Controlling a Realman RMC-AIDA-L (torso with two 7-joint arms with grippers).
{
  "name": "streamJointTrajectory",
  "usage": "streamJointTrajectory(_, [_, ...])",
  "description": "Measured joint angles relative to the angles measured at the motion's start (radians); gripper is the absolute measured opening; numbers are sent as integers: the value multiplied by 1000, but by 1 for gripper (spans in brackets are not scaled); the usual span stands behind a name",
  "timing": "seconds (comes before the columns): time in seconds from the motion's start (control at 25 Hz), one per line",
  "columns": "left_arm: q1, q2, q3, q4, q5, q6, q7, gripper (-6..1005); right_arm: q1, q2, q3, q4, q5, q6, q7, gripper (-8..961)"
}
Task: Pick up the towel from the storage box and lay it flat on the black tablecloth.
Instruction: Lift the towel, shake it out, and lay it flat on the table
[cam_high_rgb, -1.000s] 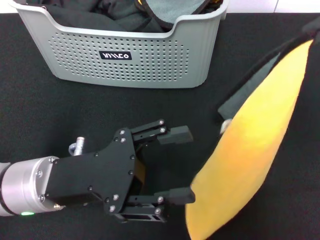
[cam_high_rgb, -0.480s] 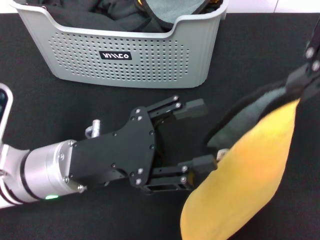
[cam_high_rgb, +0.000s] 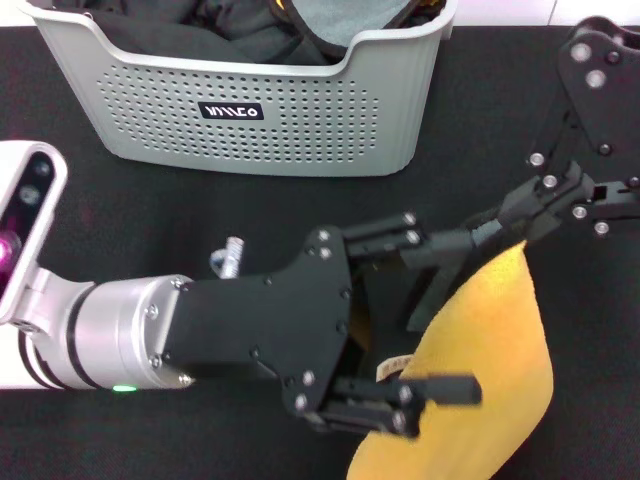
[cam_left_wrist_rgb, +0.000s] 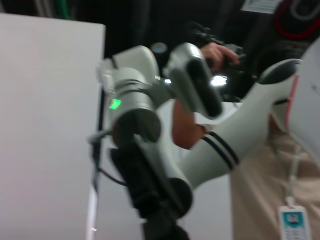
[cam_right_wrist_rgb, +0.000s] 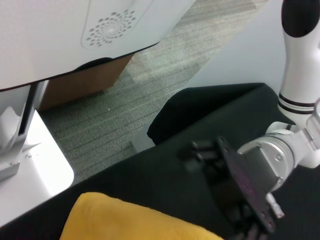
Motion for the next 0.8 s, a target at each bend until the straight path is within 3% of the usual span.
streamJointTrajectory(0.28, [-24, -2, 51, -1, -2, -6, -10, 787, 7, 19, 14, 53, -12, 1, -46, 9])
streamJointTrajectory(0.32, [-25, -2, 52, -8, -1, -7, -10, 787, 11, 30, 44, 55, -17, 2, -55, 9])
streamJointTrajectory(0.44, [-30, -2, 63, -23, 5, -8, -11, 787, 12, 30, 62, 56, -18, 2, -56, 10])
streamJointTrajectory(0.8, [13, 5, 93, -13, 0, 16, -12, 786, 19, -7, 165, 91, -27, 4, -34, 10])
